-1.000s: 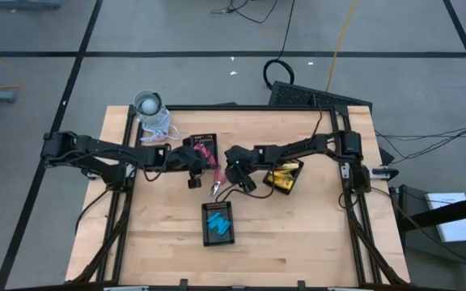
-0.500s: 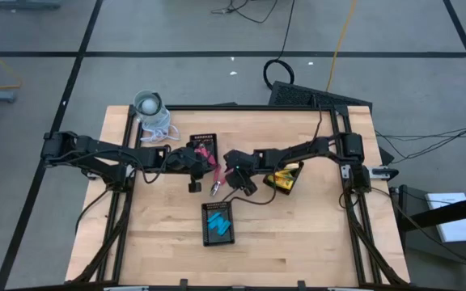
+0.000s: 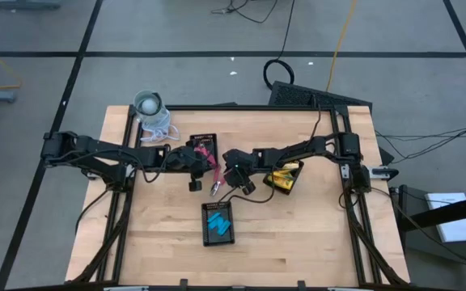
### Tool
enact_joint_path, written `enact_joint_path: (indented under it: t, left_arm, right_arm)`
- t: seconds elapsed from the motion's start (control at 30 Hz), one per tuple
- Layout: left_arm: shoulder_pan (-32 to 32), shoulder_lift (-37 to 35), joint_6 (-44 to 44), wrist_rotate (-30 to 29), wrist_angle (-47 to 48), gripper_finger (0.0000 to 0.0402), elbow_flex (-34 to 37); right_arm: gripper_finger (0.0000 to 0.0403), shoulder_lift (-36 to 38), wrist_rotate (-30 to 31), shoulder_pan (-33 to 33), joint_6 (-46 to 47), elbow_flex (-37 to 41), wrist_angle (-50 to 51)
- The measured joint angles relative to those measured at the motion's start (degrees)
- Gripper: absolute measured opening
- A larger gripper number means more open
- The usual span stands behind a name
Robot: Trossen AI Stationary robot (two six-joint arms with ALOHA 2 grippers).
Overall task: Pick & Place School Supplies
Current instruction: Put the pink puncher into the top left black basket
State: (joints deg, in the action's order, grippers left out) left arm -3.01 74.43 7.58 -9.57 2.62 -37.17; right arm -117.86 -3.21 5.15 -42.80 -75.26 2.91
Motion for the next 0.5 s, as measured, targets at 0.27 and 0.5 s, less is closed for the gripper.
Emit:
enact_joint_path:
  t: [0.27,0.5]
  left_arm:
    - [-0.82,0.0,0.16,-0.03,-0.36,0.0102,0.0]
    - [-0.87,0.0,0.16,-0.03,-1.23,0.0102,0.0]
  right_arm:
    - [0.0035,-0.21,4.86,-0.66,-1.8,0.02,1.18]
    - [0.003,0.11,7.18,-2.54,0.97,0.04,2.76]
